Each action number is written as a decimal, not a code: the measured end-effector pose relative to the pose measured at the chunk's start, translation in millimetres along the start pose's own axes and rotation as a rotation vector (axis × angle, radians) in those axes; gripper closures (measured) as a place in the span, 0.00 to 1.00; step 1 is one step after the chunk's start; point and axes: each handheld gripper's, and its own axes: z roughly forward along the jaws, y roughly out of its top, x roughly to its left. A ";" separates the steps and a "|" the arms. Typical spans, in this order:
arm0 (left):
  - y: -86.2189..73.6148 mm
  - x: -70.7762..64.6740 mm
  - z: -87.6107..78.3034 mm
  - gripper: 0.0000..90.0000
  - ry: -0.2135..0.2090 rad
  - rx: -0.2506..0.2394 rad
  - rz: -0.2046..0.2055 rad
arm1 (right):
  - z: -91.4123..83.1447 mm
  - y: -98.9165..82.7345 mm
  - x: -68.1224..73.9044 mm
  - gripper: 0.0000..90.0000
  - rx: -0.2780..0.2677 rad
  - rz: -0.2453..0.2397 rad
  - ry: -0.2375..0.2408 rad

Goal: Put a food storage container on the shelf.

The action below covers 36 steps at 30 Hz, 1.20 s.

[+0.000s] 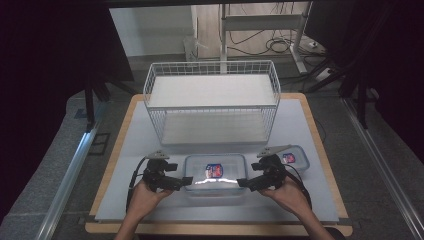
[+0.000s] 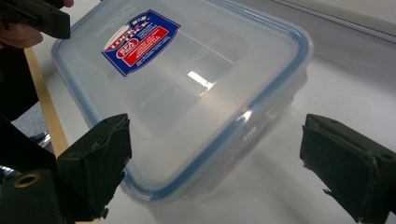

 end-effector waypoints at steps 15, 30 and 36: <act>0.7 -0.5 6.8 0.10 -0.022 0.006 -0.006 | 7.0 1.5 -3.8 0.11 0.005 0.021 0.020; 0.6 4.0 21.6 0.05 -0.125 0.044 -0.082 | 20.0 1.9 -14.7 0.12 0.032 0.143 0.147; -0.7 4.7 12.8 0.14 -0.137 0.043 -0.118 | 14.6 -0.1 -12.9 0.19 0.037 0.150 0.150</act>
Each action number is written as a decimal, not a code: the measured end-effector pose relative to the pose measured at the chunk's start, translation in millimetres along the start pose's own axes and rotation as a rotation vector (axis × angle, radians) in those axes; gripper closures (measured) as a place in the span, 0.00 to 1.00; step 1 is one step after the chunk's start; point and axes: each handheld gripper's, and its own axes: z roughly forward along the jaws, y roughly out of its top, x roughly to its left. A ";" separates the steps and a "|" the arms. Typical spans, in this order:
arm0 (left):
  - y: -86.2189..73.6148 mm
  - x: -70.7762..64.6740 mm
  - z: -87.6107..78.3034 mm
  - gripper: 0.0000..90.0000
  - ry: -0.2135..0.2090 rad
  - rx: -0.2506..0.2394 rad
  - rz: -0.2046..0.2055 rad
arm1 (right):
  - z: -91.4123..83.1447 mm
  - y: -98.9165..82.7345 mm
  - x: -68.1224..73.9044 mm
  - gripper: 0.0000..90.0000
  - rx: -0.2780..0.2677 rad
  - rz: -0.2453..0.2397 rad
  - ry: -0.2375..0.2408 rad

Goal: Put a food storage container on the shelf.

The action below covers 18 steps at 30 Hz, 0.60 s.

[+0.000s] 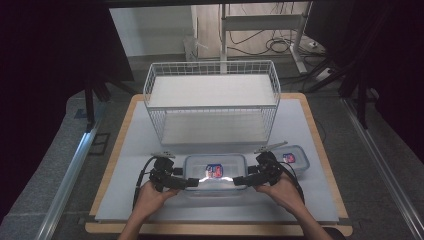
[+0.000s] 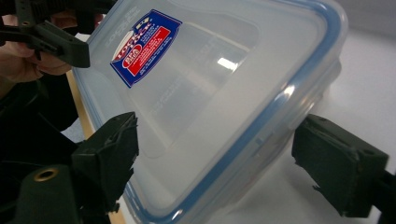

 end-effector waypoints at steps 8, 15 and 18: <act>-11.1 -3.6 -16.2 0.37 -0.021 -0.064 -0.003 | -17.0 -8.6 -0.1 0.44 -0.075 0.035 0.031; -22.1 -5.8 -23.8 0.50 -0.054 -0.104 -0.012 | -26.6 -17.3 1.1 0.56 -0.110 0.047 0.071; -23.2 -4.1 -22.4 0.49 -0.059 -0.115 -0.018 | -26.7 -18.3 2.3 0.56 -0.115 0.051 0.066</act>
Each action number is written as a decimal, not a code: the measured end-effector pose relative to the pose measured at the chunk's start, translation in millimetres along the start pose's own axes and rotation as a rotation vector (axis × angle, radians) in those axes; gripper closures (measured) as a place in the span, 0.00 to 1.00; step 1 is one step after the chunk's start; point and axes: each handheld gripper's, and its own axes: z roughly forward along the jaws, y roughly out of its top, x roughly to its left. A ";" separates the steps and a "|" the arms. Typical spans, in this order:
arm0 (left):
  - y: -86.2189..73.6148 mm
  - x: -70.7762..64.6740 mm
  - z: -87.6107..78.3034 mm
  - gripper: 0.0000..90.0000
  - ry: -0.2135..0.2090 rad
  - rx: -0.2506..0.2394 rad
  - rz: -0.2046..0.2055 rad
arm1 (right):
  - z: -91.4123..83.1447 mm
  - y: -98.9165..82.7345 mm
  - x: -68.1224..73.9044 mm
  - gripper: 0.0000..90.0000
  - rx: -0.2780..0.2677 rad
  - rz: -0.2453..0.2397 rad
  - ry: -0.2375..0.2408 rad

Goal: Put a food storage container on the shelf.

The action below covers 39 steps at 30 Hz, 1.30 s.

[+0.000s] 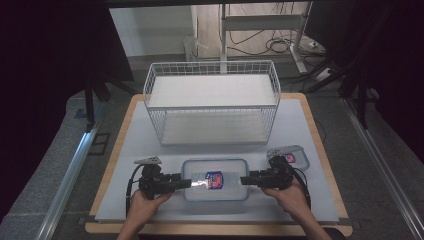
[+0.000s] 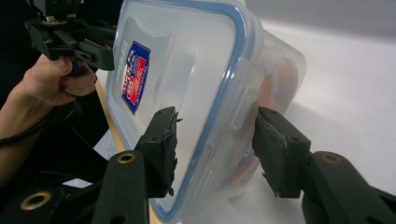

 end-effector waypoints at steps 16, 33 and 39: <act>-0.7 5.8 -0.9 0.53 -0.042 -0.014 -0.075 | 0.9 -4.0 -7.1 0.57 0.010 0.092 0.050; 11.1 -2.0 -3.4 0.57 -0.025 -0.041 -0.075 | -8.6 -0.6 -0.1 0.62 -0.063 0.079 0.019; 24.5 -6.8 -8.6 0.57 -0.029 -0.068 -0.054 | -15.2 8.2 3.0 0.62 -0.092 0.060 0.020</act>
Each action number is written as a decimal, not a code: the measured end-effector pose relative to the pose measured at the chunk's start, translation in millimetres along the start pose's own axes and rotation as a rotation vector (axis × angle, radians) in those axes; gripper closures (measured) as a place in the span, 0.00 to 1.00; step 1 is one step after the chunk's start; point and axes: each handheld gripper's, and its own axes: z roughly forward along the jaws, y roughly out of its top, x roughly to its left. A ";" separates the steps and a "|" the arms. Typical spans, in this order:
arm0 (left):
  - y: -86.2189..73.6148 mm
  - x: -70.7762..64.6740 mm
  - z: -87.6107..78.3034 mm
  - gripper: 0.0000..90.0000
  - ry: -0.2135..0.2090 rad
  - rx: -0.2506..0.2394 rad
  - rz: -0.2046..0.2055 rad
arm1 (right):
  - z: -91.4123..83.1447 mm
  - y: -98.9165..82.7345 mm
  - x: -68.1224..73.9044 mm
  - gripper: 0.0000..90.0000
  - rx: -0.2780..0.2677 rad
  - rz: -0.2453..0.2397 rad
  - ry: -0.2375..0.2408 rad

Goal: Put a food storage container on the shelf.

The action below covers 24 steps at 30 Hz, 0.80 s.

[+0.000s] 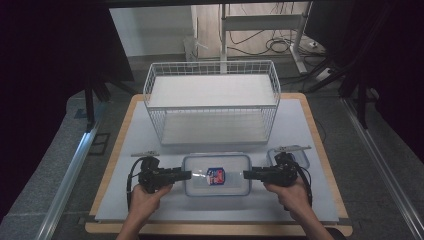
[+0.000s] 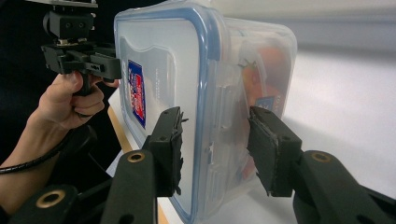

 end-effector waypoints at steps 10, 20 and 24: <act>45.8 -24.9 -16.1 0.57 0.024 -0.038 0.096 | -19.0 41.3 19.6 0.62 -0.081 -0.077 -0.004; 91.8 -41.6 -32.0 0.57 0.047 -0.083 0.147 | -28.9 81.4 31.0 0.62 -0.131 -0.113 0.005; 107.1 -44.0 -37.3 0.57 0.056 -0.108 0.158 | -30.0 98.9 34.8 0.62 -0.151 -0.125 0.004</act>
